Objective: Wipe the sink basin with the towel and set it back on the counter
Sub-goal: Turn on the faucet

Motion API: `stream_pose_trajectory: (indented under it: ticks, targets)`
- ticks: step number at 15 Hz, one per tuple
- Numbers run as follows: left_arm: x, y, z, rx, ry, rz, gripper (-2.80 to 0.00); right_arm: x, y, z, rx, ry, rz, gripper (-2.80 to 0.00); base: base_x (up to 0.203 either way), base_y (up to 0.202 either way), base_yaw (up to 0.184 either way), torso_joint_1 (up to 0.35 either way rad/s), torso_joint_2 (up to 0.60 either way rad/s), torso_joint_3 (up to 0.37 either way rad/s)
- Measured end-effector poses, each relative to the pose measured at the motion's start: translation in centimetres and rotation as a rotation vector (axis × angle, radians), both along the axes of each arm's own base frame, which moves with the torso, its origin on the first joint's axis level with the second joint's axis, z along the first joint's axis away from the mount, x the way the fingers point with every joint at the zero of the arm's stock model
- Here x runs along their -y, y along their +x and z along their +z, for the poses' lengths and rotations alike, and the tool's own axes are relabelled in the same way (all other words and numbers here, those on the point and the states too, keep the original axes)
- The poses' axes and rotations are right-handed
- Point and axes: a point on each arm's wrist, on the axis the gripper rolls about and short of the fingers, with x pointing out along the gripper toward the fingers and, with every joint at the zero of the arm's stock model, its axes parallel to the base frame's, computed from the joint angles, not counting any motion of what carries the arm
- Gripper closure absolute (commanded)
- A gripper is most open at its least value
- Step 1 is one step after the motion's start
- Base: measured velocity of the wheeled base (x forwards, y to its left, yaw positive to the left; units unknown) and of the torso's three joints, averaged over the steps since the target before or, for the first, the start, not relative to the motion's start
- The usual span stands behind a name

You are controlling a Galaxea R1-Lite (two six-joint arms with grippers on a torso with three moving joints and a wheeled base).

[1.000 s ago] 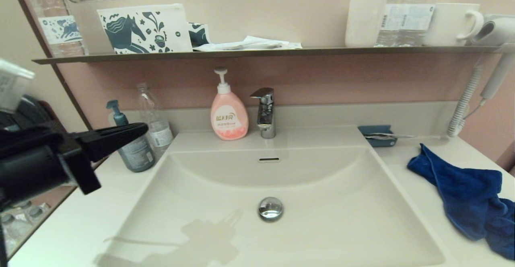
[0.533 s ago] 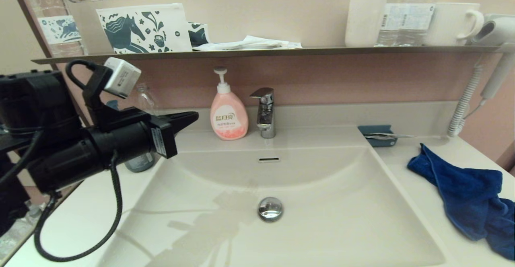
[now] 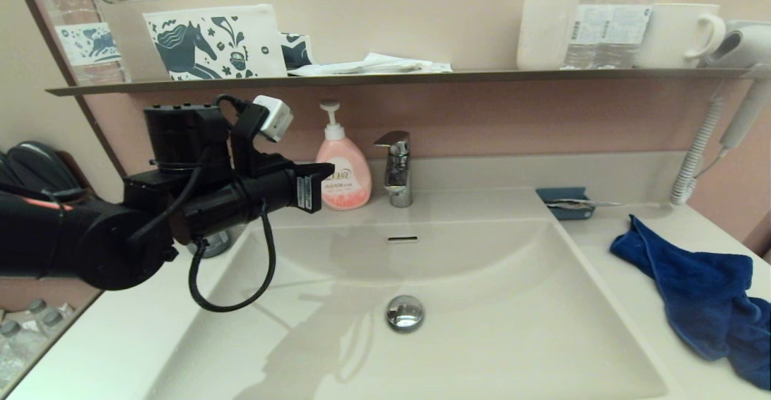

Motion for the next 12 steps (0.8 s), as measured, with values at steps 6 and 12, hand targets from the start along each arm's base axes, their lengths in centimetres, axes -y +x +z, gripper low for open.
stream_pose_trajectory:
  ticks: [6,12]
  targets:
    - [3.5,3.2,-0.3,0.021,0.007,0.011,0.00,0.0,0.0,0.0,0.000,0.000,0.000,0.00,0.000,0.000,0.000,0.000,0.00,0.000]
    - [5.5,5.1,-0.2,0.056,0.000,0.051,0.00,0.0,0.0,0.0,0.000,0.000,0.000,0.00,0.000,0.000,0.000,0.000,0.00,0.000]
